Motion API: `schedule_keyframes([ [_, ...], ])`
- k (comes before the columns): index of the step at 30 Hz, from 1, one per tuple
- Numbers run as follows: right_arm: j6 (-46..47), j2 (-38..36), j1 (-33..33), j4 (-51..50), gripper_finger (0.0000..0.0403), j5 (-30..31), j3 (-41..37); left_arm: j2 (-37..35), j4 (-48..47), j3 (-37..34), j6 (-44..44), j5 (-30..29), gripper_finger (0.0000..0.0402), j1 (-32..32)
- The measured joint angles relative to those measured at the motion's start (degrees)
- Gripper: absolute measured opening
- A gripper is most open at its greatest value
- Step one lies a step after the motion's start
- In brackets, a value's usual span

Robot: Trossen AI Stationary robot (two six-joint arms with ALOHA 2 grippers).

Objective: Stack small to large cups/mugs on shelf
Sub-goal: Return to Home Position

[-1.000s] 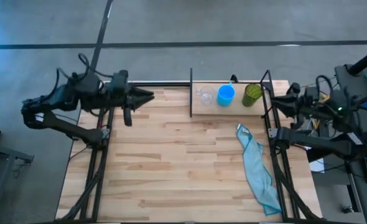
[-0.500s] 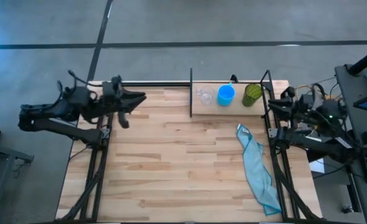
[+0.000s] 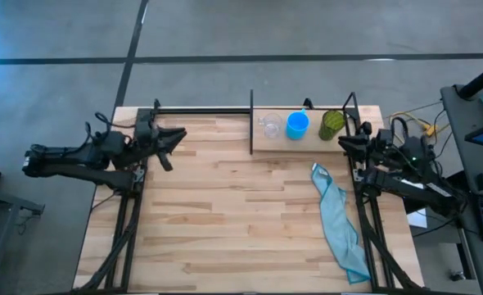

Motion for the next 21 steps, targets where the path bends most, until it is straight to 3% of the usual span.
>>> schedule_keyframes([
  [10,5.6,-0.5,0.0,2.2,0.0082,4.6,-6.7,-17.1,0.2,-13.3,-2.3,-3.2,0.0045,0.0],
  [19,10.2,-0.5,0.0,17.6,0.0072,4.5,-16.6,-32.1,0.3,-24.3,-4.9,-3.9,0.0045,0.0],
  [21,11.7,-0.5,0.0,18.7,0.0071,4.5,-18.2,-31.5,-0.4,-26.9,-7.0,-3.7,0.0045,0.0],
])
